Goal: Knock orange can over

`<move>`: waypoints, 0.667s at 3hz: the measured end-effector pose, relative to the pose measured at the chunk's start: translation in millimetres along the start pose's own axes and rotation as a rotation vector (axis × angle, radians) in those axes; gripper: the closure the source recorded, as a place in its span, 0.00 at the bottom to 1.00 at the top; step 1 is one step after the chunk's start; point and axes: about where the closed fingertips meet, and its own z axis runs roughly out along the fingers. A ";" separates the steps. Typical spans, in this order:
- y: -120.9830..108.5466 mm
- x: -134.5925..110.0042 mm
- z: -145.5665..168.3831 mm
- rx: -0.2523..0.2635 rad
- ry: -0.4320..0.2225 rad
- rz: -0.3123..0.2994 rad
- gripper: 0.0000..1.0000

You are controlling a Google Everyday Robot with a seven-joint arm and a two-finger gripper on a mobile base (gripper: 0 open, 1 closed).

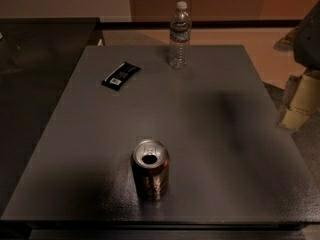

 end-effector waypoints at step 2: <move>-1.7 -1.0 -2.5 -0.034 -0.053 -0.003 0.00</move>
Offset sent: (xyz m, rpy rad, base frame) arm -0.0001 -0.0009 0.0014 0.1124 0.0626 0.0494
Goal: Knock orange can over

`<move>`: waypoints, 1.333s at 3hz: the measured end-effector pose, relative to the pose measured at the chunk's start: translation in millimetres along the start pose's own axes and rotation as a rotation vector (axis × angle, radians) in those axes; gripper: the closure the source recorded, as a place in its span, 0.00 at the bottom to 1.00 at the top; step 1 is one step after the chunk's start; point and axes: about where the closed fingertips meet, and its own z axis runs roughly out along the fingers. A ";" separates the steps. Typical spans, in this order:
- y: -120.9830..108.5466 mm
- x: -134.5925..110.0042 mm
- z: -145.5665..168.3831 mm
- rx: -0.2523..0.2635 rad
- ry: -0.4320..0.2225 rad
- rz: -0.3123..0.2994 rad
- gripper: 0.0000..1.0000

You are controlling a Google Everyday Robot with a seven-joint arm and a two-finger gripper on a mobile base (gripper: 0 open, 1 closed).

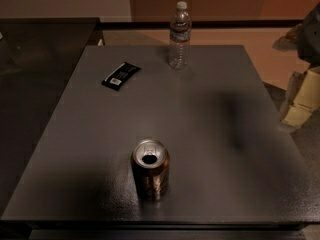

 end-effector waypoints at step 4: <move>-3.8 -2.0 -2.0 -0.099 -0.333 -0.101 0.00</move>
Offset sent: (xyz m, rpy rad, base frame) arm -0.0034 -0.0032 0.0017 0.3103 0.0630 0.2103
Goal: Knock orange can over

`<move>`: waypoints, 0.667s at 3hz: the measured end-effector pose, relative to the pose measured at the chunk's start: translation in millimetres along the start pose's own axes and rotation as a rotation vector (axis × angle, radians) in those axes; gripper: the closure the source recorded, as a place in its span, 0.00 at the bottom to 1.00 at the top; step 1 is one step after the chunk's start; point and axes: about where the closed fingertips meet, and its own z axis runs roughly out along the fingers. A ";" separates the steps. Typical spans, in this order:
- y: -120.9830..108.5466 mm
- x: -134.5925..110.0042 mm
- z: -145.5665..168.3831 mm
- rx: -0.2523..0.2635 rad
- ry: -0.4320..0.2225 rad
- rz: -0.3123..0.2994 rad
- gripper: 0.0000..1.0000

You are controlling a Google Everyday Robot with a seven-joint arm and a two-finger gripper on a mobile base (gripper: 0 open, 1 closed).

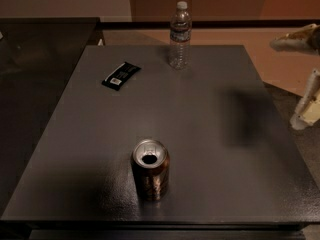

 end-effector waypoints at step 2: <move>6.2 -0.2 -1.9 0.138 -0.020 -0.010 0.00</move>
Offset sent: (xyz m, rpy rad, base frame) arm -0.0094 -0.0044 -0.0002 0.0179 -0.2061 -0.1277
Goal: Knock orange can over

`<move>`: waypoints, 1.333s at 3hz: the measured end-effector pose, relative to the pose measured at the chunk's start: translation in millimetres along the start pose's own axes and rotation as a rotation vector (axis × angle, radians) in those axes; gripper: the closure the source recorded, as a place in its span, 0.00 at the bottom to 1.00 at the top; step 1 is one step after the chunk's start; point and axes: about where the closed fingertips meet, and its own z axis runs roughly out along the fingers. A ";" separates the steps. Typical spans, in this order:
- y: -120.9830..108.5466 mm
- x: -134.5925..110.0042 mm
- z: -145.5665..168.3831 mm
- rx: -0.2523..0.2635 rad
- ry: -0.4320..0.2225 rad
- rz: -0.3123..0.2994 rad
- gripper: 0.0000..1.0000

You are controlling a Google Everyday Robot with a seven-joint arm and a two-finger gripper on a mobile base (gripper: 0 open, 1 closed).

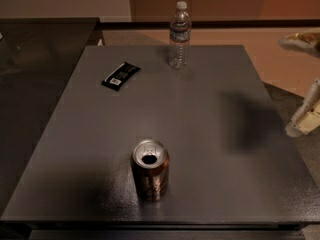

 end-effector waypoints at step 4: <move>2.3 0.2 0.0 -0.031 0.013 -0.085 0.00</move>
Offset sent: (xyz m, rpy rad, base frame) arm -0.0036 -0.0041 -0.0012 0.0090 0.0557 0.1702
